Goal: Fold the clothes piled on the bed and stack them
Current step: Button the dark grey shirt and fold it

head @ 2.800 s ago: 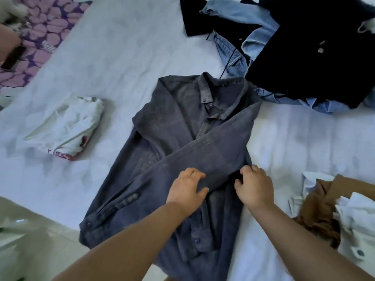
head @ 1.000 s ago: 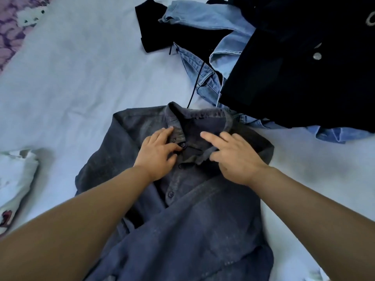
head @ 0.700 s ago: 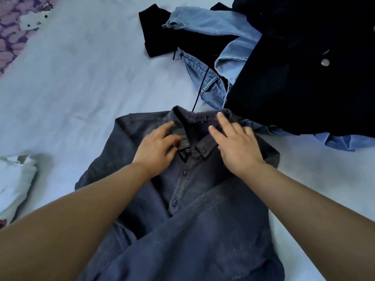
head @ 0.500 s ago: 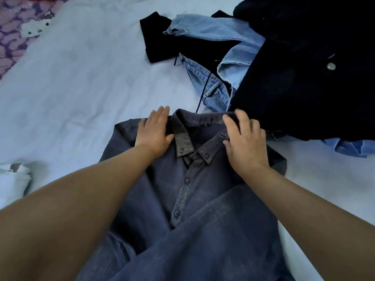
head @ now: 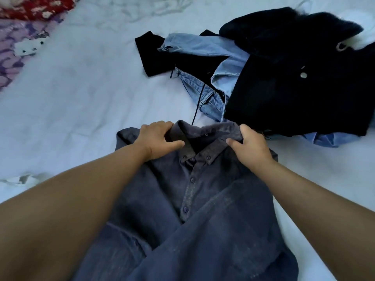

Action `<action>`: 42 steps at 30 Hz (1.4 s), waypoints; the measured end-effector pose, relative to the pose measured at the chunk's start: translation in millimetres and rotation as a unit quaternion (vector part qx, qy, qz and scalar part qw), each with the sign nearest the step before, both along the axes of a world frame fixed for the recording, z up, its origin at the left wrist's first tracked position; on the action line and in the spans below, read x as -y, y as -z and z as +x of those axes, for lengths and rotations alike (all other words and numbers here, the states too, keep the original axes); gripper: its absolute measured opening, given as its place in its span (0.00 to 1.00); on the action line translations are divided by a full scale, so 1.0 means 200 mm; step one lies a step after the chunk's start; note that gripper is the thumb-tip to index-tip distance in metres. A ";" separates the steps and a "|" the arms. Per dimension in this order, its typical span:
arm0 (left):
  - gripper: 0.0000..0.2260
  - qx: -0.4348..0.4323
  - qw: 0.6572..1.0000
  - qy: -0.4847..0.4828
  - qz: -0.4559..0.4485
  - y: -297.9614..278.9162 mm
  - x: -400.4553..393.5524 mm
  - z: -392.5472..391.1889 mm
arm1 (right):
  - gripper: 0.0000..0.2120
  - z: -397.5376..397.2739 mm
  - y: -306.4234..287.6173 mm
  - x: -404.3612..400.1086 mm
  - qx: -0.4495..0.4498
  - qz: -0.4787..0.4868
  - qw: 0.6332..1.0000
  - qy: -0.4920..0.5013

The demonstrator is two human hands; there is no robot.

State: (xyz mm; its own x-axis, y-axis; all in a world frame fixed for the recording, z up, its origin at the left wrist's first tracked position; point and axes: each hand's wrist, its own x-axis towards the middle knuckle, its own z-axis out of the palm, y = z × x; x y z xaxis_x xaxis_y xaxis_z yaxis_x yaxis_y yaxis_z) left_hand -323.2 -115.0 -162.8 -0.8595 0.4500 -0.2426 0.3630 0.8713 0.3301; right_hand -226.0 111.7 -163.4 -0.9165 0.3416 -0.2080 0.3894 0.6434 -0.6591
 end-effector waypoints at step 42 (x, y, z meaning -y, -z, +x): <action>0.11 0.100 0.929 0.301 -0.193 -0.19 1.19 2.14 | 0.13 2.25 -0.18 1.00 0.089 0.073 0.963 -0.242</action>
